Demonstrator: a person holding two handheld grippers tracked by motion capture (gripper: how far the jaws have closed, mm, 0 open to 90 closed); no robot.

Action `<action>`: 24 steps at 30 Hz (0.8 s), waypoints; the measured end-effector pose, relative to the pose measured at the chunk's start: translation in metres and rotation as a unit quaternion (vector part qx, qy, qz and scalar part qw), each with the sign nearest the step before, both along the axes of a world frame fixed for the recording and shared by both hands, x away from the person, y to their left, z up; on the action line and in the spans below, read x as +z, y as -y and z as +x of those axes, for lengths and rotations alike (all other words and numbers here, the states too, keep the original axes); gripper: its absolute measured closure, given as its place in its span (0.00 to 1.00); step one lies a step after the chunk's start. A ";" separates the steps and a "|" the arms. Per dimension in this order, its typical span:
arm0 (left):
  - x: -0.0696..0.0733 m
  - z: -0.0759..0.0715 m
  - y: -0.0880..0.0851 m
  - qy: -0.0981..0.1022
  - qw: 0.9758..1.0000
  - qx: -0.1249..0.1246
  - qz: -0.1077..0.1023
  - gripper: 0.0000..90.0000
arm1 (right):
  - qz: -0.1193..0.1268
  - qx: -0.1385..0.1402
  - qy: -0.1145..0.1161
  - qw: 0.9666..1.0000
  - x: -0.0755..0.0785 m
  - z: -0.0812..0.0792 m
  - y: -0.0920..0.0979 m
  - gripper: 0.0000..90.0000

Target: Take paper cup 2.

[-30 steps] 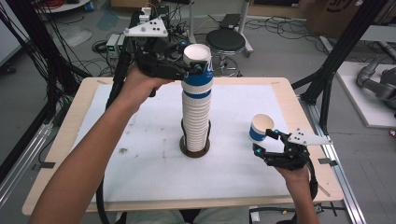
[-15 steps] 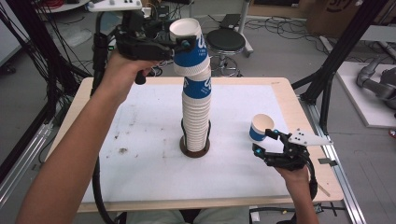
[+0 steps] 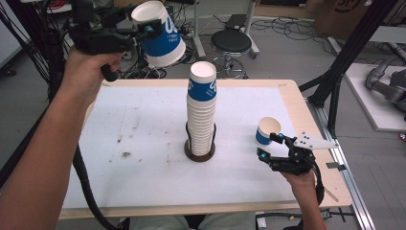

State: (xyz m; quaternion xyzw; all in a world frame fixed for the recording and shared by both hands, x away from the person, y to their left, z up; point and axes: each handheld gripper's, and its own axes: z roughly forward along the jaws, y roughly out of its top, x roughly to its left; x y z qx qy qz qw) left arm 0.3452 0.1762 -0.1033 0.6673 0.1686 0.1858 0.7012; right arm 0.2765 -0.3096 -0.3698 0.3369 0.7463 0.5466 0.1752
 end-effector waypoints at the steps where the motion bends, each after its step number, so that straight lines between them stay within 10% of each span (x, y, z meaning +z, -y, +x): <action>1: -0.003 -0.001 -0.004 0.000 1.000 0.003 0.001 0.34 | 0.002 0.002 -0.002 1.000 0.000 0.000 -0.001 0.23; 24: -0.138 -0.020 -0.038 -0.039 0.998 0.032 0.038 0.33 | -0.020 0.007 0.003 1.000 -0.008 0.003 -0.009 0.23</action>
